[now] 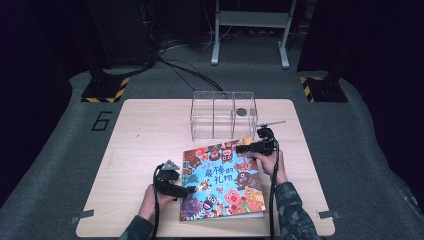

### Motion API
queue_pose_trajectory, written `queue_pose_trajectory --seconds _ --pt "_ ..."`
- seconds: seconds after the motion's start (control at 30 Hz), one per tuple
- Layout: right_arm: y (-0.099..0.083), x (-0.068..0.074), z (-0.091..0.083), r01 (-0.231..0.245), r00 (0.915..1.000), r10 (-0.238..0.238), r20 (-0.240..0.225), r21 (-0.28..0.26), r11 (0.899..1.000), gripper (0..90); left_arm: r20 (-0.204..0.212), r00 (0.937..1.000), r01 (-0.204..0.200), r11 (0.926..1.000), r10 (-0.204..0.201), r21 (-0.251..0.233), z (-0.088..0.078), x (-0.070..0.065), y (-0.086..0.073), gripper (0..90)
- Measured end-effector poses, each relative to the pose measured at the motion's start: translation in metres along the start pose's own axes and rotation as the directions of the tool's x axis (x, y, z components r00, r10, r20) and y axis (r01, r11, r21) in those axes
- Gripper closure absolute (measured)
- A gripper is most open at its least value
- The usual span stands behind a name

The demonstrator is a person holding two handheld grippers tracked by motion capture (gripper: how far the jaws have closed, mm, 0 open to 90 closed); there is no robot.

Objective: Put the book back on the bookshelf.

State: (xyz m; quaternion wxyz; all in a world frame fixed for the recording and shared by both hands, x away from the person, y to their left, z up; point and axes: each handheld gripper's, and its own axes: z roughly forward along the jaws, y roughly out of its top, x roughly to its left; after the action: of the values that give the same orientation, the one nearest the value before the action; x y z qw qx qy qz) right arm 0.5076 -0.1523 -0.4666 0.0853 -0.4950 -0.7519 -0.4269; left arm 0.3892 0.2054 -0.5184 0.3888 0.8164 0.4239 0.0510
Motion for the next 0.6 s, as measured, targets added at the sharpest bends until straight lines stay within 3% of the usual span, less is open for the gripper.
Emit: queue_pose_trajectory --seconds 0.07,0.17,0.2,0.27,0.33,0.37,0.4,0.47,0.6 --pt "0.0 0.002 -0.001 -0.002 1.0 0.002 0.0 -0.006 1.0 56.9 0.012 0.9999 -0.002 0.9999 0.002 0.01 -0.001 0.001 0.0 8.9" --pt "0.001 0.007 -0.005 0.039 0.9992 -0.039 -0.006 -0.031 0.999 59.1 0.022 0.9992 0.034 0.9994 -0.034 0.001 -0.001 0.002 0.001 8.9" --pt "0.0 0.01 -0.009 0.063 0.9978 -0.064 -0.016 -0.051 0.997 61.0 0.023 0.9994 0.025 0.9997 -0.025 0.0 -0.001 0.004 0.001 8.6" --pt "-0.001 0.014 -0.012 0.083 0.9963 -0.084 -0.019 -0.063 0.995 61.9 0.039 0.9964 0.076 0.9971 -0.075 -0.009 0.0 0.004 0.002 8.2" --pt "-0.002 0.016 -0.014 0.098 0.995 -0.099 -0.012 -0.069 0.993 61.9 0.048 0.9956 0.081 0.9966 -0.081 -0.011 0.0 0.005 0.003 7.4" --pt "-0.003 0.017 -0.015 0.099 0.9949 -0.1 -0.01 -0.072 0.992 62.0 0.054 0.9955 0.079 0.9968 -0.078 -0.013 0.0 0.007 0.003 7.1" --pt "-0.004 0.016 -0.015 0.104 0.9944 -0.106 -0.011 -0.076 0.992 61.9 0.063 0.9923 0.108 0.994 -0.106 -0.02 0.0 0.007 0.003 7.0" --pt "-0.006 0.016 -0.016 0.112 0.9934 -0.114 -0.013 -0.082 0.99 61.9 0.078 0.9898 0.121 0.9925 -0.119 -0.019 -0.001 0.011 0.004 6.7" --pt "-0.008 0.018 -0.018 0.126 0.9918 -0.127 -0.008 -0.095 0.987 61.9 0.073 0.9892 0.128 0.9917 -0.127 -0.013 -0.001 0.013 0.006 4.9"
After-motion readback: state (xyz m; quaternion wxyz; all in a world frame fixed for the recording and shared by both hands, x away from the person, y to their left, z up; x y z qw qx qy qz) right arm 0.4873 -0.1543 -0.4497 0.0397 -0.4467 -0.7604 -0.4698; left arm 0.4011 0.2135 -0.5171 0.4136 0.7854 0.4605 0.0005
